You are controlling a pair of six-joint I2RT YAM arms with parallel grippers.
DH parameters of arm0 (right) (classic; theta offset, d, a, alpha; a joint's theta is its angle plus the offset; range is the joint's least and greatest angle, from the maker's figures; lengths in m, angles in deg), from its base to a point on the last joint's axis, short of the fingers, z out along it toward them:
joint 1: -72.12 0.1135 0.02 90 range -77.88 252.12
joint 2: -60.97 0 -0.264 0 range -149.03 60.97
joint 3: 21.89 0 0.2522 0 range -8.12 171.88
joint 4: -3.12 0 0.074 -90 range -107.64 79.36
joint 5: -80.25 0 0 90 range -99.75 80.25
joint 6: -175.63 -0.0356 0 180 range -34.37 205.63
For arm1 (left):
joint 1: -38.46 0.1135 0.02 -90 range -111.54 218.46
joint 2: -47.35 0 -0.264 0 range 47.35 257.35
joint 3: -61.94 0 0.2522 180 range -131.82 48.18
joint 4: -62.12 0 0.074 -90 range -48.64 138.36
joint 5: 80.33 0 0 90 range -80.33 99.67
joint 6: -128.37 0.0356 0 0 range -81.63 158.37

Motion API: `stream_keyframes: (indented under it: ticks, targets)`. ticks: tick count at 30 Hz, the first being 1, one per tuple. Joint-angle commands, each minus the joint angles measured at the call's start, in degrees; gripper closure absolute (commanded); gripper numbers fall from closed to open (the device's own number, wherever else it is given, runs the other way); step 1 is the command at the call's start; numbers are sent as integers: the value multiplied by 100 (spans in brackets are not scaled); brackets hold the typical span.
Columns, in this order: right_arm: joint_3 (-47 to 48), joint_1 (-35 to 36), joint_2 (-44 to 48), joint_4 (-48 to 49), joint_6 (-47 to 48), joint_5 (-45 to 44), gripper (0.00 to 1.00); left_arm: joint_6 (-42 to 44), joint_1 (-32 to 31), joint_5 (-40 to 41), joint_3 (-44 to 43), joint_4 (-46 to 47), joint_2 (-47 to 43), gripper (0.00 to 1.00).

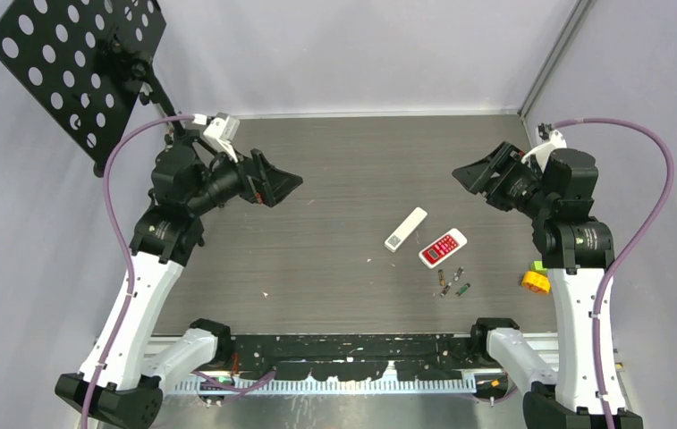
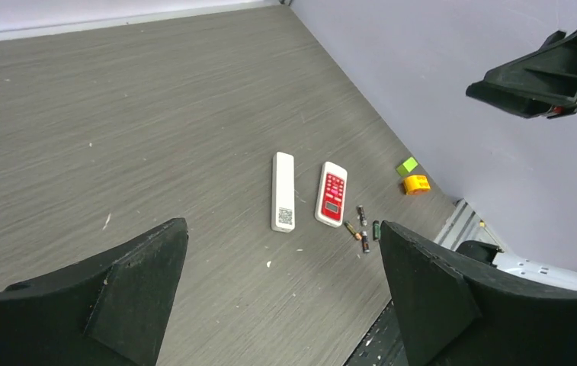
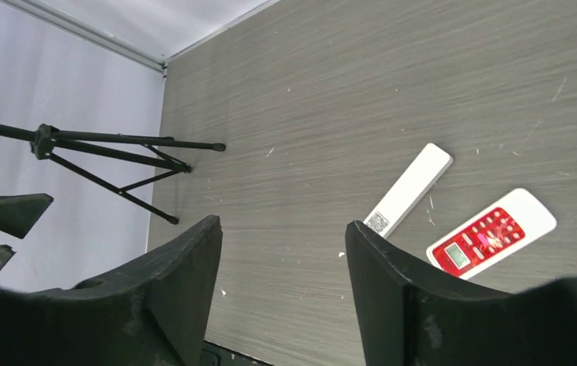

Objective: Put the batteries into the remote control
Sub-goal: Pick up the remote control from the center of the board.

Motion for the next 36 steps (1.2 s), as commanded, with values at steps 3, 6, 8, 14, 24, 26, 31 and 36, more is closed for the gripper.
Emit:
stream_keyframes:
  ticks: [3,6,8,14,24,26,31,36]
  targets:
    - [-393,-20,291,6,-102,-2,20,-580,8,382,325,312,-224,0]
    - [-655,-20,232,-15,-139,88,15,-1010,8,1207,548,127,-249,0]
    - [-847,-21,210,13,-205,85,15,-1068,8,1188,712,184,-277,0]
    - [-1394,-12,188,149,-345,-46,15,-1418,0,703,1806,1969,-493,0]
    - [-2042,155,-439,569,-815,-800,24,-834,-1273,1401,1598,2254,954,4]
    - [-2101,199,-580,566,-905,-1147,24,-688,-1679,1736,1437,2232,1296,5]
    - [-2217,628,-764,498,-1059,-1714,28,-149,-2681,2528,1016,2283,2359,7]
    - [-2387,700,-613,369,-1075,-1691,33,409,-3371,2894,618,2438,3363,7]
